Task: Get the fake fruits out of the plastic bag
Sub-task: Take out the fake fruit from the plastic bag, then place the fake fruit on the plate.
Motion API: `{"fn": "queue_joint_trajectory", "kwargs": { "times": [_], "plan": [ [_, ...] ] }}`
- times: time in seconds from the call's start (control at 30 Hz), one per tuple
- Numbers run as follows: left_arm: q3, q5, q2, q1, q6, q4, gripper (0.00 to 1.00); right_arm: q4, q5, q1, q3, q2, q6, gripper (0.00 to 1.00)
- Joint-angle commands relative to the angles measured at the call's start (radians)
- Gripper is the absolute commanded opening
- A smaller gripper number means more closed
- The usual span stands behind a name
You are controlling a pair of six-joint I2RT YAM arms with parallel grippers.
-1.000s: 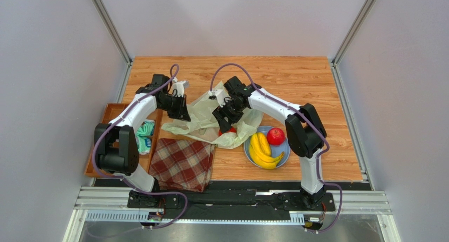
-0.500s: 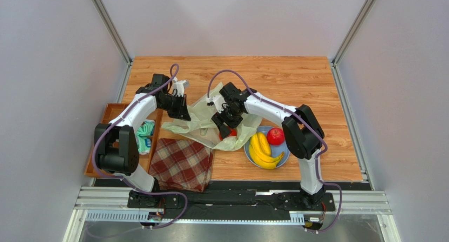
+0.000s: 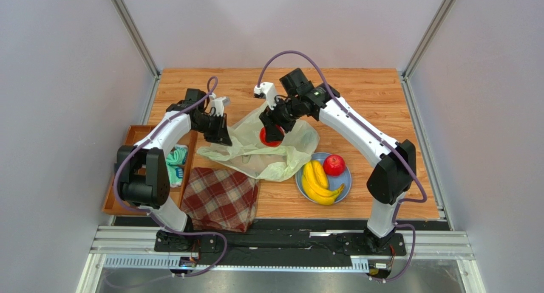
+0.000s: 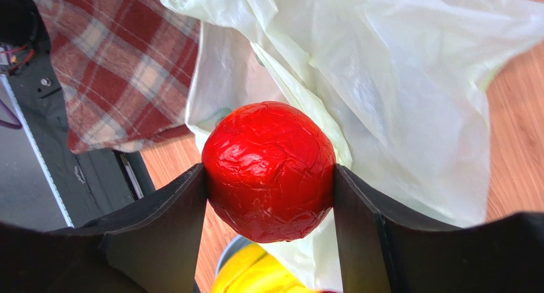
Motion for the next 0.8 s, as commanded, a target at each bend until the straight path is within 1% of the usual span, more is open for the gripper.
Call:
{"fn": "queue_joint_trajectory", "kwargs": {
  "times": [0.0,0.07,0.1,0.13,0.2,0.23,0.33,0.47,0.53,0.67,0.77],
  "plan": [
    [0.042,0.030,-0.010,0.001,0.003,0.011,0.00,-0.078,0.053,-0.093,-0.094,-0.156,-0.092,0.57],
    [0.033,0.043,-0.017,0.001,0.003,0.020,0.00,-0.130,0.072,-0.147,-0.187,-0.245,-0.199,0.57],
    [0.026,0.047,-0.019,0.001,0.004,0.025,0.00,-0.149,0.107,-0.161,-0.231,-0.326,-0.237,0.57],
    [0.025,0.052,-0.019,0.001,0.003,0.027,0.00,-0.184,0.120,-0.176,-0.333,-0.374,-0.269,0.57],
    [0.028,0.053,-0.016,0.001,-0.022,0.030,0.00,-0.212,0.155,-0.217,-0.432,-0.448,-0.339,0.57],
    [0.031,0.053,-0.011,0.001,-0.024,0.030,0.00,-0.227,0.172,-0.239,-0.510,-0.518,-0.352,0.57],
    [0.042,0.053,0.004,0.001,-0.021,0.025,0.00,-0.227,0.216,-0.282,-0.633,-0.615,-0.389,0.57],
    [0.046,0.057,0.020,0.000,-0.021,0.027,0.00,-0.163,0.261,-0.311,-0.730,-0.651,-0.392,0.56],
    [0.048,0.057,0.024,0.000,-0.019,0.028,0.00,-0.128,0.256,-0.314,-0.757,-0.643,-0.398,0.55],
    [0.046,0.049,0.020,0.000,-0.010,0.022,0.00,-0.065,0.256,-0.314,-0.868,-0.635,-0.436,0.54],
    [0.028,0.049,0.012,0.000,-0.010,0.036,0.00,-0.032,0.243,-0.314,-0.908,-0.637,-0.455,0.54]
  ]
}}
